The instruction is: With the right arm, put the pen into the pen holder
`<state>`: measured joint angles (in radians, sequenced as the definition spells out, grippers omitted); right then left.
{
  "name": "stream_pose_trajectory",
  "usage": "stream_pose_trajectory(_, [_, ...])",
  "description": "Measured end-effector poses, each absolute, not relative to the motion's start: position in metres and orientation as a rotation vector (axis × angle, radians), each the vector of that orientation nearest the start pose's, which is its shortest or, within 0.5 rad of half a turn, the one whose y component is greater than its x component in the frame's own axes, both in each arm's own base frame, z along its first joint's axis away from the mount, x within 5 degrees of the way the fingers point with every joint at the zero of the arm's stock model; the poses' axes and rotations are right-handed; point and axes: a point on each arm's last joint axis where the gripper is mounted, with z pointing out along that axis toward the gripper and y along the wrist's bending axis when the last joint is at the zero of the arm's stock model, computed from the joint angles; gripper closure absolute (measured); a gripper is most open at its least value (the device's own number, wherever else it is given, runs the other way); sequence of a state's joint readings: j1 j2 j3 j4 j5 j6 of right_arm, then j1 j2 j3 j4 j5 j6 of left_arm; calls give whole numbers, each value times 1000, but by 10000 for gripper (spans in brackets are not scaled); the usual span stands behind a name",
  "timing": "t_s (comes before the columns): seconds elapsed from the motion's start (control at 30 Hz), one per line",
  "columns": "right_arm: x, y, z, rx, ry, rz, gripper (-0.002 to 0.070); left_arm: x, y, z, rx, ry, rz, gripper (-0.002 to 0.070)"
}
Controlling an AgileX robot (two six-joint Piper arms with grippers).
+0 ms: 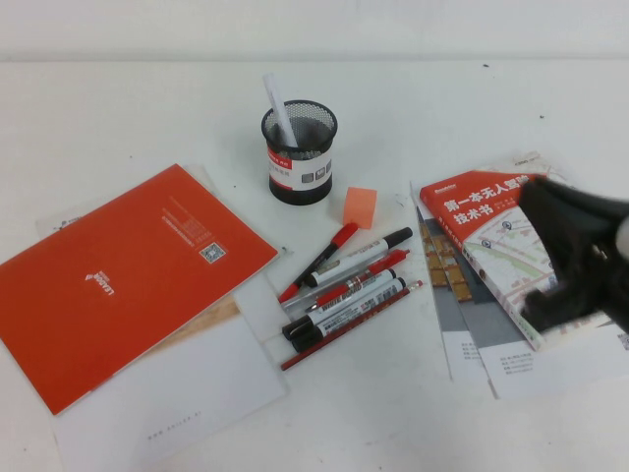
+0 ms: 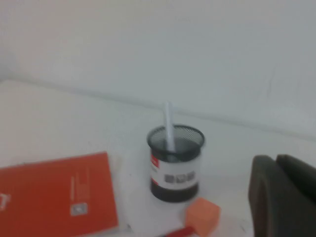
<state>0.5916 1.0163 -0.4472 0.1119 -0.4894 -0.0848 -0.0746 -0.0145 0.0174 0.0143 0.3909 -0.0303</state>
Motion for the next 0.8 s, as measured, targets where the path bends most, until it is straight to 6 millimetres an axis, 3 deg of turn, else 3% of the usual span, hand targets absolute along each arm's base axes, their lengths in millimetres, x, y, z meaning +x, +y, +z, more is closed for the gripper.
stream_pose_trajectory(0.13, [161, 95, 270, -380, 1574, 368, 695, 52, -3, 173, 50, 1877, -58, 678])
stream_pose_trajectory(0.27, [145, 65, 262, -320, 1609, 274, 695, 52, -3, 173, 50, 1877, -58, 678])
stream_pose_trajectory(0.47, [107, 26, 253, -201, 1671, 165, 695, 52, -3, 173, 50, 1877, -58, 678])
stream_pose_trajectory(0.63, [74, 11, 248, -117, 1682, 94, 695, 52, -3, 173, 50, 1877, -58, 678])
stream_pose_trajectory(0.8, [57, 8, 246, -87, 1666, 56, 695, 52, -3, 173, 50, 1877, -58, 678])
